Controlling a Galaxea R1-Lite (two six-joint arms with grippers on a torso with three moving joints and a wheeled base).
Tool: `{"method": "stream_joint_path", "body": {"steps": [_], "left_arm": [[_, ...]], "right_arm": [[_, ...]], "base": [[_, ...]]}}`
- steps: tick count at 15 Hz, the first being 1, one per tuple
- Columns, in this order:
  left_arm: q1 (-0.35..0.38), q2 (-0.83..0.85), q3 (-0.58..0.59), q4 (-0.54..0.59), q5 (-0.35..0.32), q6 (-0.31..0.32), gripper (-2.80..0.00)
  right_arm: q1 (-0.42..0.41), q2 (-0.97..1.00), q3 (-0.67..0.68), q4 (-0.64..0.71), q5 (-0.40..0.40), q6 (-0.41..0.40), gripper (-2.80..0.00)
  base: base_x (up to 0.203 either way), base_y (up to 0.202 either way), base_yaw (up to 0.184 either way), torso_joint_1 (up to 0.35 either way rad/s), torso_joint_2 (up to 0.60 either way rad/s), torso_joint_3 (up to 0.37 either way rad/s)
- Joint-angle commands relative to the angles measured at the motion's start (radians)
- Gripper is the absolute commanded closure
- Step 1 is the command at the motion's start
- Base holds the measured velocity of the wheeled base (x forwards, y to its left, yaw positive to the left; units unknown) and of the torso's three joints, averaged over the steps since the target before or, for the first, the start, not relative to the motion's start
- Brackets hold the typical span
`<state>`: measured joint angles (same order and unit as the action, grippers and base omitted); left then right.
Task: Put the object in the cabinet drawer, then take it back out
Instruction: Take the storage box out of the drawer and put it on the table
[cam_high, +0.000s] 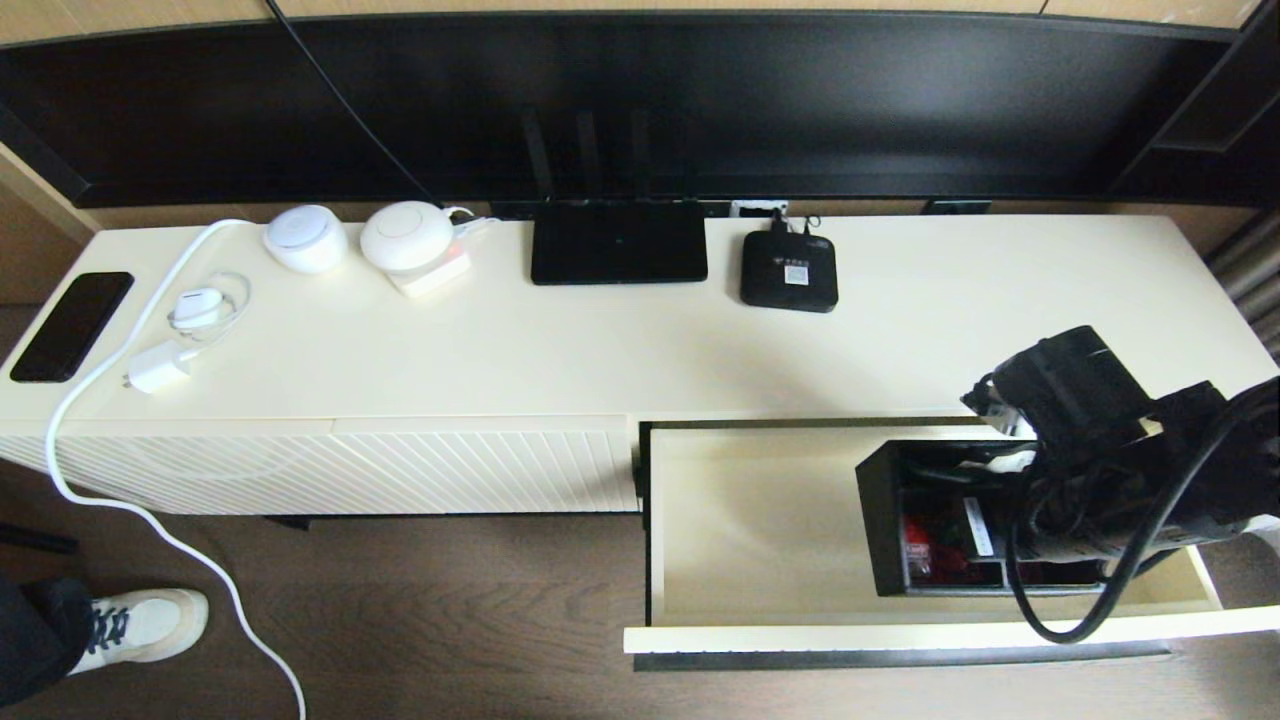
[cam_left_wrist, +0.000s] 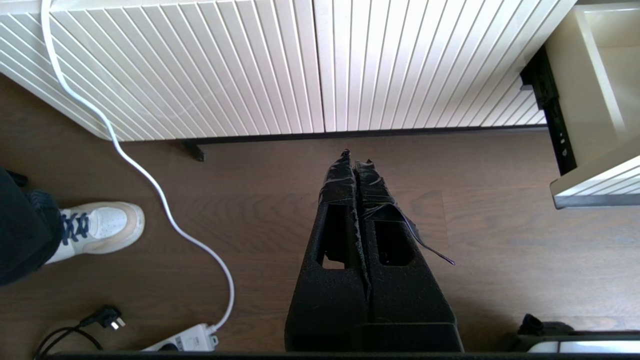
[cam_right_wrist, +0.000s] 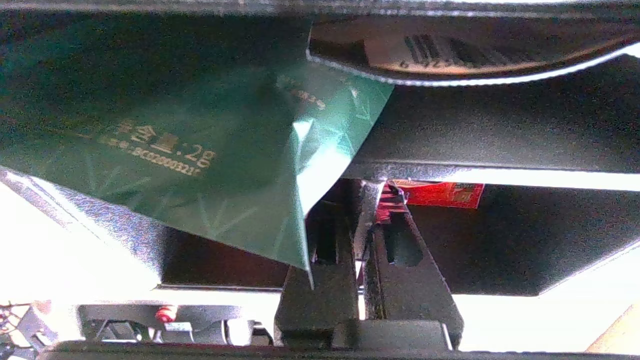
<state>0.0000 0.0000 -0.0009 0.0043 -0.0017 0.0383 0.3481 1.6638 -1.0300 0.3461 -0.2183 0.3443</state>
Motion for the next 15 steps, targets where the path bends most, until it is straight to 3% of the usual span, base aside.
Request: {"method": "stream_joint_path", "body": {"steps": [1, 8, 12, 15], "left_arm": [[0.000, 0.002, 0.001, 0.000, 0.000, 0.000, 0.00], [0.000, 0.002, 0.000, 0.000, 0.000, 0.000, 0.00], [0.000, 0.002, 0.001, 0.000, 0.000, 0.000, 0.00], [0.000, 0.002, 0.001, 0.000, 0.000, 0.000, 0.00]], "right_arm": [[0.000, -0.063, -0.010, 0.027, -0.001, 0.001, 0.00], [0.000, -0.137, -0.259, 0.234, -0.003, 0.002, 0.00], [-0.008, -0.024, -0.473, 0.297, -0.057, -0.008, 0.00], [-0.036, 0.067, -0.572, 0.292, -0.113, -0.103, 0.00]], "base": [[0.000, 0.000, 0.000, 0.000, 0.00, 0.000], [0.000, 0.000, 0.000, 0.000, 0.00, 0.000], [0.000, 0.000, 0.000, 0.000, 0.00, 0.000], [0.000, 0.000, 0.000, 0.000, 0.00, 0.000]]}}
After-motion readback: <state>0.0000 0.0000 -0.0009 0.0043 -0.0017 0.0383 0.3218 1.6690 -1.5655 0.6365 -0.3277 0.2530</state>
